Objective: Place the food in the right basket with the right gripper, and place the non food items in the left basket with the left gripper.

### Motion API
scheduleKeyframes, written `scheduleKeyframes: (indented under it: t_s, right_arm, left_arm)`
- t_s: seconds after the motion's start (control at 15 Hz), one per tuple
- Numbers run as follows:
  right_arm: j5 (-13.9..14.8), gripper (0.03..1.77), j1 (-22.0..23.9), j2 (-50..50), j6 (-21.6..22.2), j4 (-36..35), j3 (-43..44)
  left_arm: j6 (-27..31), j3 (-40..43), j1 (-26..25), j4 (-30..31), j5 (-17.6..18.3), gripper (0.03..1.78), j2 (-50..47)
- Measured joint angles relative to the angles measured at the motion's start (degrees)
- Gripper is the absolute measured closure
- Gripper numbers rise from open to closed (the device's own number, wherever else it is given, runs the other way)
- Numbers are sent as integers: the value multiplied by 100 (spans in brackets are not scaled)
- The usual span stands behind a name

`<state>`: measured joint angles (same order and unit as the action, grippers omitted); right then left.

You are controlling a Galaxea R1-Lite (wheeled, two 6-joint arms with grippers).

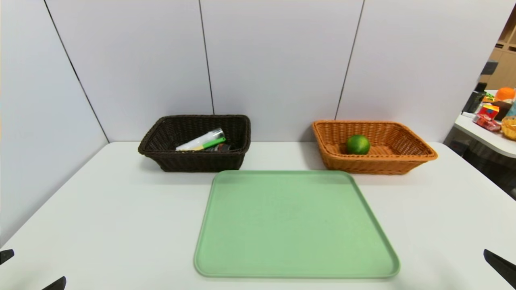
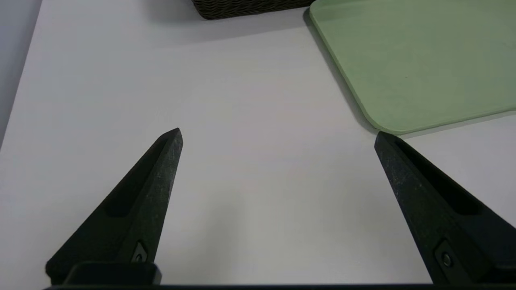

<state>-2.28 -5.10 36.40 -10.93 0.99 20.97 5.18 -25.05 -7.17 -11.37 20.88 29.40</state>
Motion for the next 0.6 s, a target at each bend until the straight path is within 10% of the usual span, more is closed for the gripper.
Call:
scheduleKeyframes:
  t_s: [0.6]
  right_arm:
    - [-160, 10, 17, -444, -9, -2, -319]
  left_arm:
    - [-185, 339, 293, -9, 157, 12, -433]
